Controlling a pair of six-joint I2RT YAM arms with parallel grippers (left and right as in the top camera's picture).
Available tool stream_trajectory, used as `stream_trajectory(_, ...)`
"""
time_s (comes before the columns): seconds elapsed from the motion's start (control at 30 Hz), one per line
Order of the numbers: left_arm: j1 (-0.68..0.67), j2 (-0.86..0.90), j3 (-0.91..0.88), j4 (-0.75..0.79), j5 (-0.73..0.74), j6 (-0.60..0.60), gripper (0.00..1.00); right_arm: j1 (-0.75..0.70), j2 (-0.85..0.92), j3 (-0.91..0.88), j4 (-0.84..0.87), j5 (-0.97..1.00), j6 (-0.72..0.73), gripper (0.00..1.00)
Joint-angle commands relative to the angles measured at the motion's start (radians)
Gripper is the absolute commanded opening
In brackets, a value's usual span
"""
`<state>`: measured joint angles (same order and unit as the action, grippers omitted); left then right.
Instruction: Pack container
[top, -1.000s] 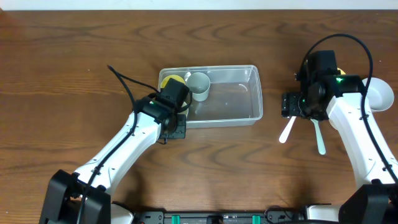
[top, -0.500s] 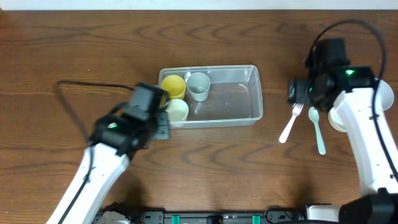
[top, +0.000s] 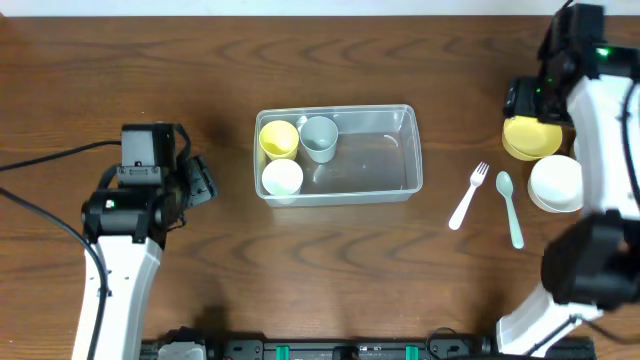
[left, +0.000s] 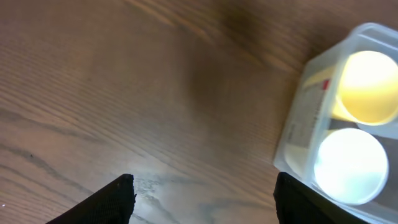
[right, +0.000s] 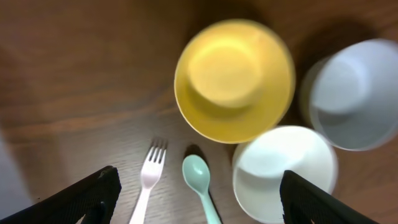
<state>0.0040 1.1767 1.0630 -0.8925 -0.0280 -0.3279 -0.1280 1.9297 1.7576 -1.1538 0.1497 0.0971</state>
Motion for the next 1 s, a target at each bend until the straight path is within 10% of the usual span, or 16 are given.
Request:
stream_trajectory(0.0,0.032,0.063,0.029,0.001,0.067,0.047,0.72,-0.003,0.08,0.006,0.005,0.004,-0.017,0.84)
stream_trajectory(0.37,0.048,0.274,0.122,0.004,0.09,0.092,0.72,-0.004,0.256,0.006,0.085,0.008,-0.051,0.79)
stream_trajectory(0.97,0.048,0.286,0.122,0.003,0.1,0.092,0.72,-0.003,0.298,0.006,0.11,0.007,-0.05,0.23)
